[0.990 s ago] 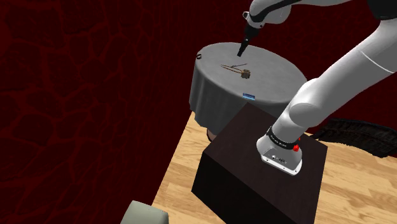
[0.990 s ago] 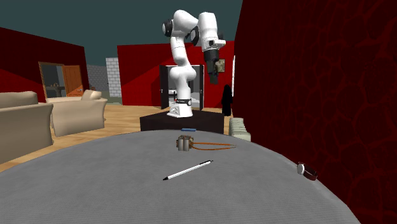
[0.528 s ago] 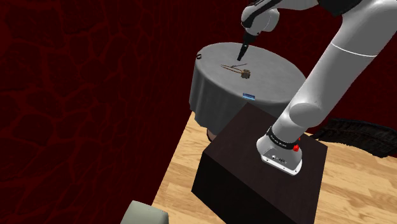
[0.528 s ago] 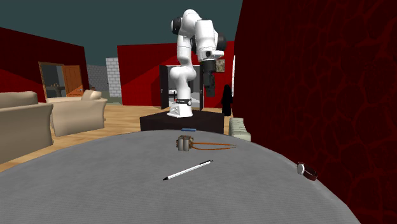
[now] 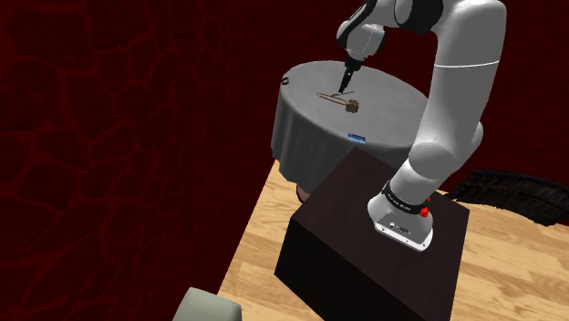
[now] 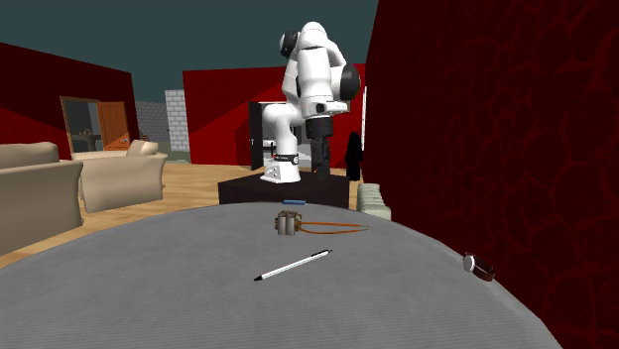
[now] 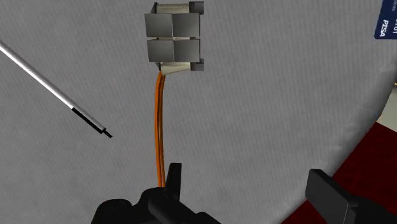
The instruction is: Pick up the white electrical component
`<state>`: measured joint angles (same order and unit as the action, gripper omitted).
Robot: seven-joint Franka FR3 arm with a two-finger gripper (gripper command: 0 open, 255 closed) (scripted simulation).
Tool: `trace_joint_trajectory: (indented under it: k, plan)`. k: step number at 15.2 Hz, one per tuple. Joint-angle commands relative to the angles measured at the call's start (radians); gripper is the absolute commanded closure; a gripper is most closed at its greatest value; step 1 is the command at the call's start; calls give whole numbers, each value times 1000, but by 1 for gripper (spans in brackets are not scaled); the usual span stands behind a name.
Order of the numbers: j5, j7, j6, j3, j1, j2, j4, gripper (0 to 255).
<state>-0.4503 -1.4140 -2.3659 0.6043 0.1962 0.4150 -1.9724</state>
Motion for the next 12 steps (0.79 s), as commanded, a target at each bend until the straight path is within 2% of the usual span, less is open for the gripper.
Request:
trace_joint_trajectory:
  k: [1, 7, 12]
  plan:
    - [-46, -47, 8, -29, 51, 86, 75, 0]
    - [-112, -118, 59, -100, 193, 328, 339, 0]
    - [-131, -132, 31, -120, 209, 370, 352, 0]
